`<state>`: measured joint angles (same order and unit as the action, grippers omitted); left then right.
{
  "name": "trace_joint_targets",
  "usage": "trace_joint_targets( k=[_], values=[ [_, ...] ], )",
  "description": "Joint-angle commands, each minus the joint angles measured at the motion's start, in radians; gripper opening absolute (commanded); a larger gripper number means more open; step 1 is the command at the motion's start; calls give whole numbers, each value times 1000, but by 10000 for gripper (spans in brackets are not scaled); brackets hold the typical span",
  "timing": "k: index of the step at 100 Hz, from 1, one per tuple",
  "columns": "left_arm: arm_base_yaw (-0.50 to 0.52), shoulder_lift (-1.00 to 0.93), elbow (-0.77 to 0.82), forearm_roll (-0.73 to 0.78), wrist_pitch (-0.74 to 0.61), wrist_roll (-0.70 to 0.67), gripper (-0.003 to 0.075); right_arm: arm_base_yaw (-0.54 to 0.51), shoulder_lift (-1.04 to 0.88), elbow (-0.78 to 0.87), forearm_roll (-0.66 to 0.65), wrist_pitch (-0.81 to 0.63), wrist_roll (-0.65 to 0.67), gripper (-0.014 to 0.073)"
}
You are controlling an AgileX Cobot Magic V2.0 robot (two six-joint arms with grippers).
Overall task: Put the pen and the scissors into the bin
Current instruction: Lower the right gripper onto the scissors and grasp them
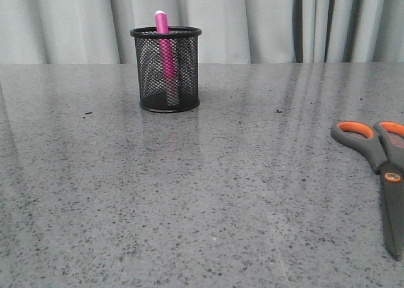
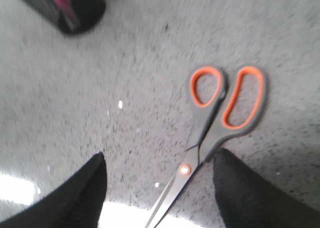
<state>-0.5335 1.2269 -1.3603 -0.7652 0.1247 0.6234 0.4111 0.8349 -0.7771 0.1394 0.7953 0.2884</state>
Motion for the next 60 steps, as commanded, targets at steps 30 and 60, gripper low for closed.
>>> trace_joint_targets(
  k=[30,60],
  values=[
    [-2,-148,-31,-1,84,1,439,44,439,-264,-163,279,87,439],
    [-2,-159,-25,-1,120,1,439,44,564,-264,-132,204,198,456]
  ],
)
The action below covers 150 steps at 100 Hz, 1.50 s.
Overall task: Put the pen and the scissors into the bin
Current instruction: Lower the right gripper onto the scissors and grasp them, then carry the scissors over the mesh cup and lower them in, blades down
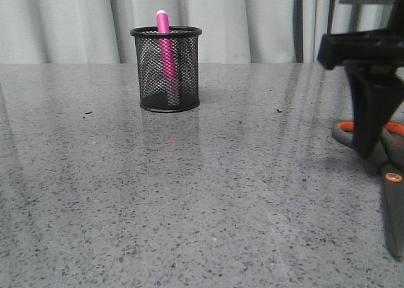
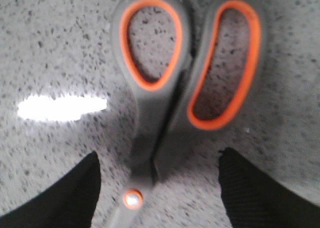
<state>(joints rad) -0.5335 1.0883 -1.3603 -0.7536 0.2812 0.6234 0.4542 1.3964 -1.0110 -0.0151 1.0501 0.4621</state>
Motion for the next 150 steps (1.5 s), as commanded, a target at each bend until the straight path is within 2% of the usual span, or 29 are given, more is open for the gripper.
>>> trace_joint_targets(
  k=[1,23,30,37,42,43,54,72,90,98,110,122,150],
  values=[
    [-2,-20,-24,-12,-36,1,439,1,5,-30,26,-53,27,456],
    [-2,-26,-5,-12,-22,1,439,-1,95,-30,37,-67,113,451],
    [-2,-40,4,-12,-22,1,439,-1,118,-30,37,-87,141,417],
    [-2,-64,13,-12,-17,1,439,-1,143,-30,37,-106,143,309],
    [-2,-85,20,-12,-15,1,439,-1,160,-30,37,-110,143,200],
    [-2,-93,24,-12,-13,1,439,-1,164,-30,37,-113,143,151],
    [-2,-154,49,9,-10,1,439,-1,192,-30,31,-140,129,-78],
    [-2,-306,86,70,-5,1,438,-1,187,-97,-84,-232,113,-74],
    [-2,-466,122,108,-5,1,430,31,145,-397,-189,-400,50,-73],
    [-2,-516,137,120,-2,1,396,59,155,-554,-229,-504,3,-73],
    [-2,-572,162,146,0,1,328,99,190,-695,-294,-661,1,-73],
    [-2,-598,169,171,4,1,269,116,226,-710,-298,-869,1,-73],
    [-2,-608,169,172,88,1,242,130,355,-618,-335,-984,1,-73]
  ],
)
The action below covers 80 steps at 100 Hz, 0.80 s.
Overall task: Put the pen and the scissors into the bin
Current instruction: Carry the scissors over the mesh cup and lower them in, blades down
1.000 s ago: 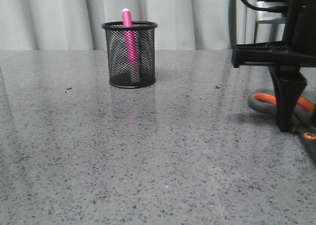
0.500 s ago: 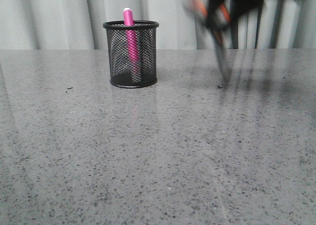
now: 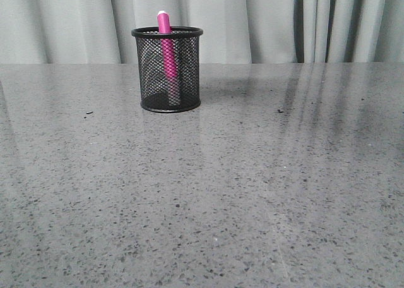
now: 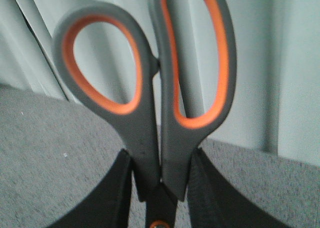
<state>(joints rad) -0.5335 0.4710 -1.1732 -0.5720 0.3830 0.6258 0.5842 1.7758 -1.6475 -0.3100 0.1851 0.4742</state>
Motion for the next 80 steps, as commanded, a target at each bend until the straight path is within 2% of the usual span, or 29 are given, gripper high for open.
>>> trace_joint_targets(
  k=[1,21,41,51,63,68,75,80],
  values=[
    [-2,9,-19,-9,-6,-1,242,0,-21,25,-40,-123,-11,-73],
    [-2,1,-19,-4,49,-1,242,0,5,185,-73,-303,-11,-73],
    [-2,1,-19,15,52,-1,242,0,22,236,-103,-312,-11,-42],
    [-2,1,-19,25,52,-1,242,0,22,236,-103,-325,-11,75],
    [-2,1,-19,25,58,-1,242,0,8,236,-103,-327,-11,313],
    [-2,1,-19,32,67,-1,238,0,-6,236,-103,-325,-11,386],
    [-2,1,-19,67,88,-12,196,0,-37,236,-103,-314,-11,432],
    [-2,1,-19,126,108,-63,113,0,-87,236,-103,-296,-11,433]
  ],
)
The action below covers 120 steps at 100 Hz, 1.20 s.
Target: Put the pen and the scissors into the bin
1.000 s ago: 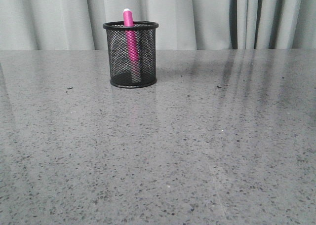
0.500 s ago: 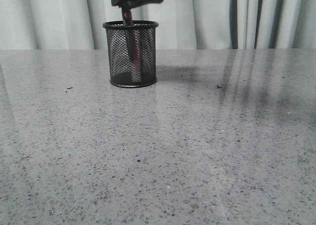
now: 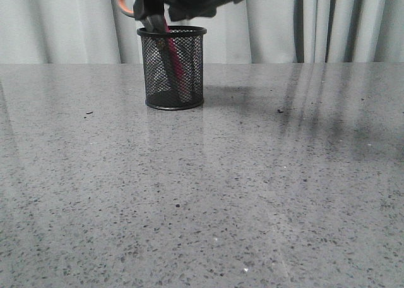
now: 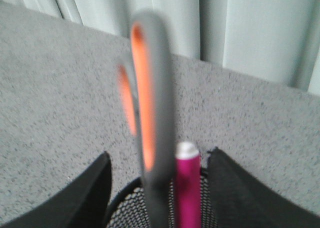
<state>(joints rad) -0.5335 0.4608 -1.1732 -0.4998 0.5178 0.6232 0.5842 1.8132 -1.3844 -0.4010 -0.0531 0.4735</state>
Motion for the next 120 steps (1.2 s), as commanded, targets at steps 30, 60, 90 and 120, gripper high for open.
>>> trace_joint_targets(
  k=[30,60,90,120],
  values=[
    [-2,-96,140,706,139,-662,-19,0,-642,158,-89,215,-45,-66],
    [-2,-412,504,697,291,-718,-19,0,-1518,780,-96,461,-52,-69],
    [-1,-496,593,717,201,-716,-19,8,-1802,910,34,678,-252,-69],
    [-4,-496,593,717,205,-716,-19,8,-1806,918,75,659,-284,-69]
  ],
)
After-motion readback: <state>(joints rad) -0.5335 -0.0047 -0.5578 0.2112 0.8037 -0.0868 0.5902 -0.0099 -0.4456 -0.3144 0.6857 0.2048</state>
